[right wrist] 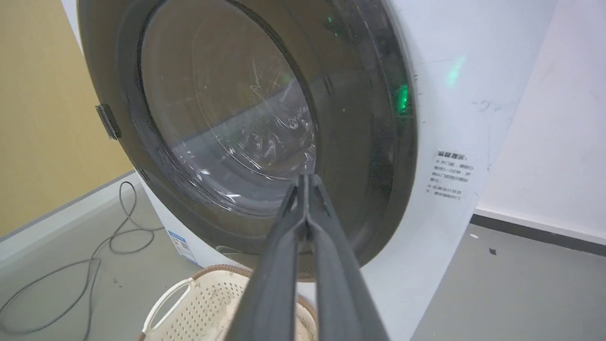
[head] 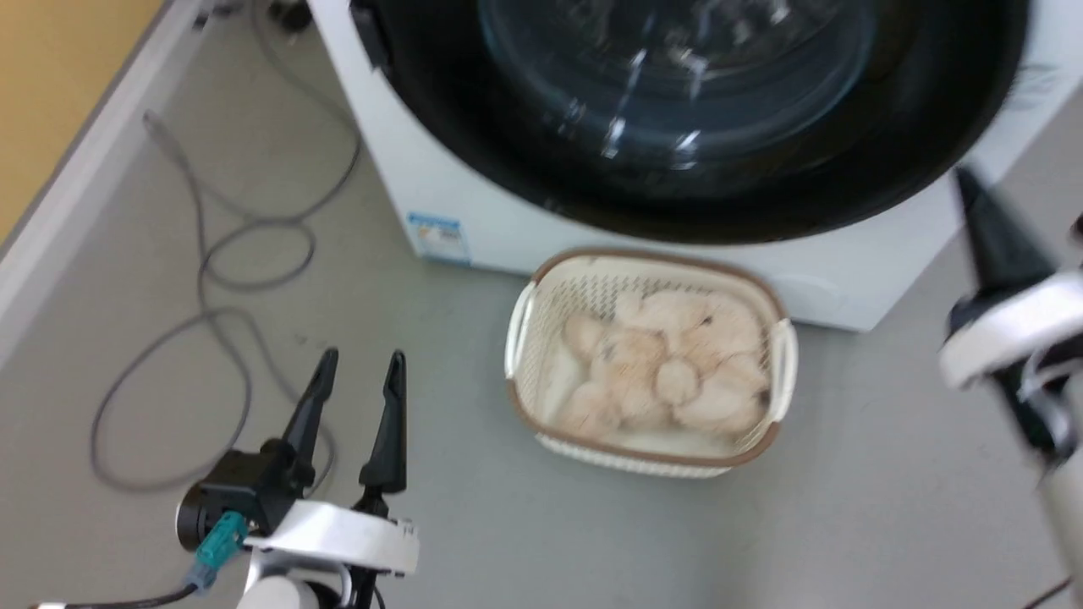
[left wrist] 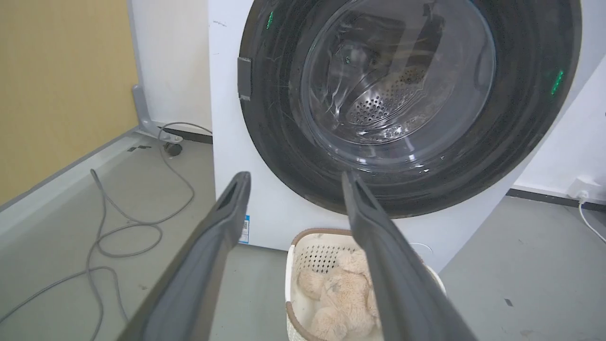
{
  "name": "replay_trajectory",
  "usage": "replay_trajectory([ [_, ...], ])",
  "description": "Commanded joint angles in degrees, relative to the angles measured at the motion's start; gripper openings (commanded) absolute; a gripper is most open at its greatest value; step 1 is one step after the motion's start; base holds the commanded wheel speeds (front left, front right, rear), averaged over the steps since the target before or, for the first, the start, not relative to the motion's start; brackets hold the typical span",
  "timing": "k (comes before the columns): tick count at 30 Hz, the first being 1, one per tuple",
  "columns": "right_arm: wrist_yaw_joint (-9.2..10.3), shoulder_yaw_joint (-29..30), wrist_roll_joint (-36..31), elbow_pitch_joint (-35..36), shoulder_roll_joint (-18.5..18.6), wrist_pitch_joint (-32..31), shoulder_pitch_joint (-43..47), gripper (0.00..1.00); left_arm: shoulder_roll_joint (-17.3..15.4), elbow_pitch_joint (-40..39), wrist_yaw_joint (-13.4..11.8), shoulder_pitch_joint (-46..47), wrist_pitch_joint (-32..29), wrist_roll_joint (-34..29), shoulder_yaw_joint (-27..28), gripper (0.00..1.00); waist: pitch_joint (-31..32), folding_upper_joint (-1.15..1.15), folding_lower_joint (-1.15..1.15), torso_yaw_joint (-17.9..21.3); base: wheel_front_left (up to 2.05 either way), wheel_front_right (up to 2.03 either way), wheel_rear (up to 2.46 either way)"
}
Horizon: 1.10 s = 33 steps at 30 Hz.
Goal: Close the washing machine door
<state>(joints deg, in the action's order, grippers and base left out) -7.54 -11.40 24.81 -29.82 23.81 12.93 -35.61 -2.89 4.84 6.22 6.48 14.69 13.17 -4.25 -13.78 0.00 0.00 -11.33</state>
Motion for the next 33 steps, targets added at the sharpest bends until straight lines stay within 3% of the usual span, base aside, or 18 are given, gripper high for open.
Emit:
replay_trajectory([
  [1, 0.05, -0.2, 0.3, 1.6, -1.0, 0.6, 2.8, 0.0, 0.0, 0.5, 0.0, -0.9, 0.3, 0.0, 0.3, 1.0, 3.4, 0.0, 0.0, 2.7, 0.0, 0.0, 0.0],
  [8, 0.05, 1.8, -3.5, 11.0, -5.1, 1.7, 15.2, 0.0, -0.1, 1.9, -0.1, -3.5, 0.3, -1.0, 1.5, 1.0, 8.2, 0.0, 0.0, 6.3, 0.0, 0.0, 0.0],
  [18, 0.05, 11.7, -10.2, 23.3, -12.7, 1.4, 30.6, 0.0, -0.3, 3.5, -0.2, -5.2, 0.3, -1.6, 1.3, 1.0, 10.9, 0.0, 0.0, 8.2, 0.0, 0.0, 0.0],
  [19, 0.05, 12.7, -11.2, 24.3, -13.6, 1.1, 31.8, 0.19, -0.3, 3.6, -0.3, -5.4, 0.3, -1.6, 1.3, 1.0, 11.0, 0.0, 0.0, 8.3, 0.0, 0.0, 0.0],
  [20, 0.05, 13.7, -12.8, 25.3, -14.3, 0.9, 33.0, 0.64, -0.3, 3.8, -0.3, -5.5, 0.3, -1.6, 1.1, 1.0, 11.2, 0.0, 0.0, 8.3, 0.0, 0.0, 0.0],
  [21, 0.05, 14.3, -14.3, 26.3, -15.0, 0.6, 34.2, 1.0, -0.3, 4.1, -0.3, -5.7, 0.3, -1.6, 1.0, 1.0, 11.4, 0.0, 0.0, 8.3, 0.0, 0.0, 0.0],
  [27, 0.05, 17.2, -16.2, 29.3, -19.6, -0.6, 39.3, 1.0, -0.2, 5.0, -0.6, -7.0, 0.3, -1.9, 0.3, 1.0, 12.7, 0.0, 0.0, 8.5, 0.0, 0.0, 0.0],
  [33, 0.05, 17.7, -16.5, 28.6, -20.6, -0.4, 41.3, 1.0, -0.7, 5.4, -1.5, -8.2, 0.3, -3.8, -0.9, 1.0, 13.2, 0.0, 0.0, 8.4, 0.0, 0.0, 0.0],
])
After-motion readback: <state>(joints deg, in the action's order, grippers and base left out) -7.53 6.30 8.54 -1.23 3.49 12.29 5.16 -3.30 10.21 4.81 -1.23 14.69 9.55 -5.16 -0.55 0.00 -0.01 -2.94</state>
